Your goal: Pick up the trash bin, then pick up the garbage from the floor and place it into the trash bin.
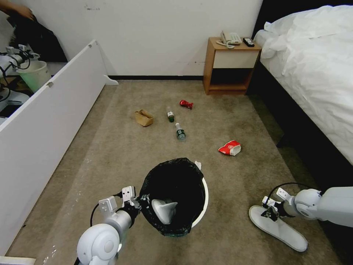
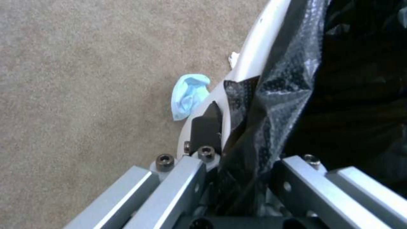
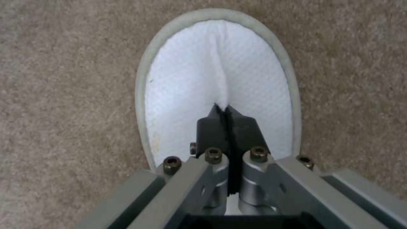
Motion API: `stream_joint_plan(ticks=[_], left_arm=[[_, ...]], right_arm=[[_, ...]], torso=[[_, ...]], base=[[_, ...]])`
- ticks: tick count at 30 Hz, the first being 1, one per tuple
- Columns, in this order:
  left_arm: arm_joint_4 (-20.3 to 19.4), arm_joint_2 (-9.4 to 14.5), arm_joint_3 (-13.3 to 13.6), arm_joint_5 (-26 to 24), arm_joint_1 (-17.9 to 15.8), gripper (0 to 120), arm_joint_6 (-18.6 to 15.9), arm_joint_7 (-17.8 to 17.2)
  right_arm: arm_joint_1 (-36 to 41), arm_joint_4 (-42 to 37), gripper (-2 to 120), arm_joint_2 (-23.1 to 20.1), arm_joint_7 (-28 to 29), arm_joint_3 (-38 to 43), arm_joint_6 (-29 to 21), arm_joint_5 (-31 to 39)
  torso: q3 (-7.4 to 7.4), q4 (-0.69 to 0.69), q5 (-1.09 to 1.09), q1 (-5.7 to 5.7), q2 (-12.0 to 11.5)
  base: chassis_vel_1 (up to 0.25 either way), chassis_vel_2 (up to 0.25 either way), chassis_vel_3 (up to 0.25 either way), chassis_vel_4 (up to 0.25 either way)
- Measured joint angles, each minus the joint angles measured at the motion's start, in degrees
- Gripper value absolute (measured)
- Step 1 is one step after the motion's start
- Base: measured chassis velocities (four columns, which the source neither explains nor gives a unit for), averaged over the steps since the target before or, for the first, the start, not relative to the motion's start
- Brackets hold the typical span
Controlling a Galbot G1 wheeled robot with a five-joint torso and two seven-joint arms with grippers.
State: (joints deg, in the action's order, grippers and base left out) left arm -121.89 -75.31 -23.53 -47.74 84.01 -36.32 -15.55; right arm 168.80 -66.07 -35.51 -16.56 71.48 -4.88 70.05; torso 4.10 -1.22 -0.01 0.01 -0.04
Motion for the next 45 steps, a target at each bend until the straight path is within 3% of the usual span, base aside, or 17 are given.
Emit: stream_joint_plan(ticks=[22,45], left_arm=[[-0.23,0.50,0.22,0.01,-0.03,2,-0.19,0.01],[0.72,1.40,0.25,-1.57,-1.19,2,-0.28,-0.14]], right_arm=[[-0.34,-6.39,0,3.85,2.28,2.54,-0.10,-0.68],[-9.46,-12.53,0,6.43,4.10,-2.37,-0.46,1.17]], torso=[[0.00,-0.01,0.00,0.00,0.00],[0.00,0.00,0.00,0.00,0.00]], base=[[0.000,0.000,0.000,0.000],[0.000,0.000,0.000,0.000]])
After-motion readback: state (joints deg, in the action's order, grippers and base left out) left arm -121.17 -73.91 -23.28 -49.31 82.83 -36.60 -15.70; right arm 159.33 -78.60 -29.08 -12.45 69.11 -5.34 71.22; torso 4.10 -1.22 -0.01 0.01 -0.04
